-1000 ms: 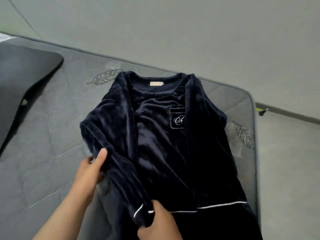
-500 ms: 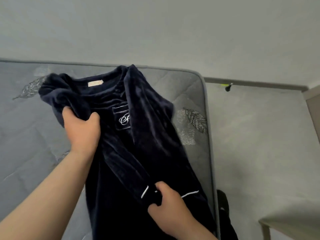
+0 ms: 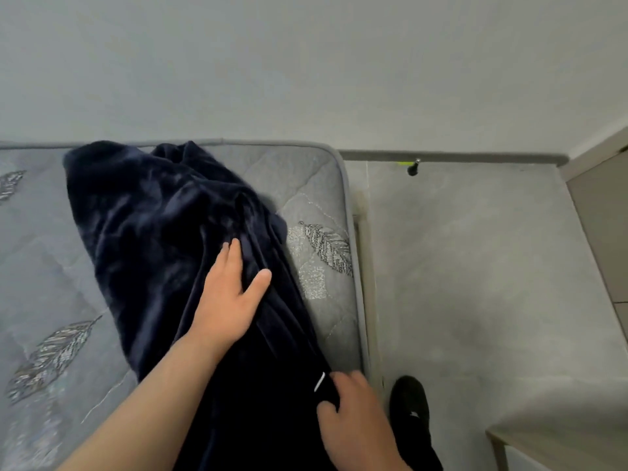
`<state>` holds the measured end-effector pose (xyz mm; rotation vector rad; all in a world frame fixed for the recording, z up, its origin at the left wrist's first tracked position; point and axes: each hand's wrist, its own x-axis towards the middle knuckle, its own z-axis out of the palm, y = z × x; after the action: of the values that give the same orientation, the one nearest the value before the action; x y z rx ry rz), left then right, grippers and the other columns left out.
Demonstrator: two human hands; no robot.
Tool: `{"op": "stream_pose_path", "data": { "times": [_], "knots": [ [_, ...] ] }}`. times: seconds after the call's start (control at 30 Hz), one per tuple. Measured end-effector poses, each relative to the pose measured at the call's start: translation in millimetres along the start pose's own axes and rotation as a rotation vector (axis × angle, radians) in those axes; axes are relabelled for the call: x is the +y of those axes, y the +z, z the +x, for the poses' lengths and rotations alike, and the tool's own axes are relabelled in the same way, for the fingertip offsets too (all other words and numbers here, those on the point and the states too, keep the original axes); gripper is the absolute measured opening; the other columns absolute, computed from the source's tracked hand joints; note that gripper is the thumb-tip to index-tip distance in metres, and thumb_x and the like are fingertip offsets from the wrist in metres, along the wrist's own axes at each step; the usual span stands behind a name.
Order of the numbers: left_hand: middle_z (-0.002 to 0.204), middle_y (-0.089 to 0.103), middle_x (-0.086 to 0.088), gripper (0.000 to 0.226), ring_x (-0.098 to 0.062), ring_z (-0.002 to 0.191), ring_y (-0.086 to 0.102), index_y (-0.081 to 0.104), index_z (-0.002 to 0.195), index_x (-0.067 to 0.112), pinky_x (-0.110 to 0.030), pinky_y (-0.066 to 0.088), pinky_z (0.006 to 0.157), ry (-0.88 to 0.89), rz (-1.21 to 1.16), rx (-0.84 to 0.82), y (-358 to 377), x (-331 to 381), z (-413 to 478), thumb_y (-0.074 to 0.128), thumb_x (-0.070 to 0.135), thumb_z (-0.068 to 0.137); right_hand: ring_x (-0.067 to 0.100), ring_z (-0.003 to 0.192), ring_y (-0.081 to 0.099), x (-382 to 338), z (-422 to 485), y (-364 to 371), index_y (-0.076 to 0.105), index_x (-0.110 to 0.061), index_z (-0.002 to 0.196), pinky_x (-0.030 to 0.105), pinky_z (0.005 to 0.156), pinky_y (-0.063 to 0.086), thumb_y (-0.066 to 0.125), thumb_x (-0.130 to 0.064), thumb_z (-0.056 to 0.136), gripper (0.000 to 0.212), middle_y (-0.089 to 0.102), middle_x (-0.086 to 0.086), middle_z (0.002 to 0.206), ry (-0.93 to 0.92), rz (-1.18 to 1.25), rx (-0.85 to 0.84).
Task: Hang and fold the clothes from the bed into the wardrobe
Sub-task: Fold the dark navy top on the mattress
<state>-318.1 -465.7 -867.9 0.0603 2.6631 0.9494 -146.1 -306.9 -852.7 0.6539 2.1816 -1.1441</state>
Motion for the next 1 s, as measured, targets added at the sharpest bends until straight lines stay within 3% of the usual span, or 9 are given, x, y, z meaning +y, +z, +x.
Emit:
{"op": "stream_pose_path", "data": {
  "times": [0.1,0.17,0.3,0.37,0.43,0.57,0.7,0.9,1.0],
  "knots": [
    [0.16,0.014,0.001,0.087,-0.009,0.148,0.006,0.019,0.153,0.017,-0.025,0.006,0.118,0.072,-0.006,-0.022,-4,-16,-58,0.039,0.063,0.083,0.006,0.118,0.041,-3,-6,-1,0.047,-0.028,0.133,0.032,0.108,0.035,0.033,-0.063,0.076,0.069,0.042,-0.016,0.121,-0.052,0.083,-0.022],
    [0.158,0.013,0.007,0.081,-0.007,0.148,0.003,0.022,0.152,0.019,-0.028,0.008,0.118,-0.009,0.001,0.032,-1,-26,-107,0.047,0.054,0.084,0.004,0.124,0.036,-5,-9,-3,0.035,-0.034,0.142,0.03,0.109,0.033,0.045,-0.074,0.069,0.083,0.039,-0.02,0.125,-0.051,0.047,-0.078],
    [0.146,0.04,-0.02,0.089,-0.033,0.138,0.034,0.042,0.141,0.003,-0.045,0.027,0.114,-0.516,-0.078,0.297,6,-53,-179,0.055,0.057,0.071,0.002,0.118,0.033,-4,-11,0,0.041,-0.038,0.132,0.031,0.108,0.034,0.069,-0.057,0.071,0.07,0.038,-0.018,0.12,-0.001,0.019,-0.09],
    [0.131,0.054,-0.024,0.077,-0.038,0.124,0.049,0.05,0.133,0.003,-0.048,0.038,0.106,-0.894,-0.267,0.263,4,-58,-197,0.07,0.049,0.075,0.003,0.114,0.051,0,-10,4,0.054,-0.037,0.118,0.032,0.103,0.044,0.074,-0.054,0.064,0.061,0.053,-0.015,0.123,0.096,0.179,-0.131],
    [0.117,0.064,-0.02,0.059,-0.034,0.113,0.058,0.058,0.123,0.004,-0.038,0.043,0.093,-1.058,-0.448,0.14,1,-63,-207,0.08,0.033,0.076,0.008,0.1,0.065,3,-10,6,0.064,-0.032,0.109,0.036,0.095,0.053,0.08,-0.048,0.062,0.053,0.068,-0.008,0.112,0.179,0.315,-0.174],
    [0.085,0.074,-0.009,0.042,-0.026,0.085,0.068,0.066,0.108,0.003,-0.035,0.051,0.079,-1.033,-0.77,-0.02,-10,-81,-225,0.083,0.014,0.072,0.021,0.093,0.071,1,-12,6,0.058,-0.016,0.117,0.037,0.087,0.056,0.082,-0.022,0.075,0.048,0.072,0.005,0.104,0.297,0.478,-0.199],
    [0.093,0.073,-0.021,0.026,-0.038,0.089,0.07,0.065,0.109,0.003,-0.051,0.055,0.084,-1.014,-0.966,-0.049,-38,-83,-231,0.065,-0.002,0.083,0.028,0.094,0.071,-8,-27,7,0.056,-0.016,0.121,0.044,0.088,0.056,0.081,-0.026,0.061,0.066,0.073,0.011,0.105,0.338,0.564,-0.243],
    [0.097,0.072,-0.021,0.032,-0.04,0.09,0.069,0.062,0.113,0.008,-0.051,0.056,0.08,-1.019,-1.03,-0.054,-78,-68,-279,0.062,-0.005,0.083,0.035,0.09,0.069,-18,-83,14,0.058,-0.013,0.119,0.041,0.075,0.057,0.07,-0.015,0.062,0.059,0.071,0.02,0.102,0.451,0.671,-0.241],
    [0.095,0.072,-0.022,0.03,-0.041,0.089,0.069,0.062,0.112,0.008,-0.054,0.055,0.082,-1.111,-1.028,-0.121,-97,-58,-313,0.062,-0.003,0.085,0.037,0.088,0.068,-19,-126,13,0.061,-0.009,0.115,0.048,0.08,0.056,0.062,-0.006,0.077,0.038,0.07,0.023,0.1,0.521,0.657,-0.261]
  ]
}}
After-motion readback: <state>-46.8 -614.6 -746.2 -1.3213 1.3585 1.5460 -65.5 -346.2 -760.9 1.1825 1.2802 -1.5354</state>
